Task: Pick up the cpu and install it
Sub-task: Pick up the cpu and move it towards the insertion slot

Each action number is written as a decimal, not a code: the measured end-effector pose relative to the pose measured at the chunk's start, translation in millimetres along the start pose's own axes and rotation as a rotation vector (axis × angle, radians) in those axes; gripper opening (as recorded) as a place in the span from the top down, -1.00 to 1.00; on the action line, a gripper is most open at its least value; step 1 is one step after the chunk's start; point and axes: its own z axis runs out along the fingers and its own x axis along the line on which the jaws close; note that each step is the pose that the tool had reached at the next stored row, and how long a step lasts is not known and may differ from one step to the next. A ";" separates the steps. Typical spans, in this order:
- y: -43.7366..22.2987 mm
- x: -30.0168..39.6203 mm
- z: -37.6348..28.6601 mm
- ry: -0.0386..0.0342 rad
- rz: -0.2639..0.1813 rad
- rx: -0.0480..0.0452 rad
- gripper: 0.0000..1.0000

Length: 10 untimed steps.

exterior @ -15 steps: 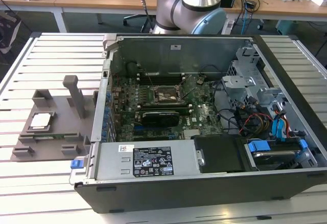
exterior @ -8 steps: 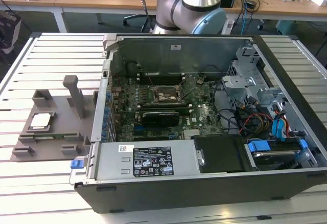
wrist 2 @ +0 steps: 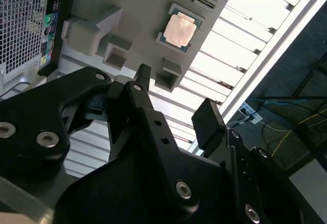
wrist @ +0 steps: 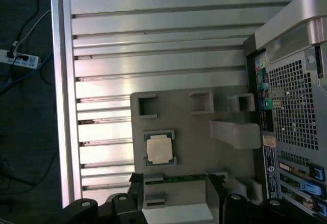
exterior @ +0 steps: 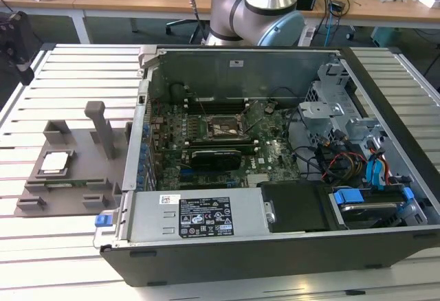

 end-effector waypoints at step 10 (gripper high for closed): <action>-0.6 0.3 15.0 0.0000 0.000 0.0003 -0.20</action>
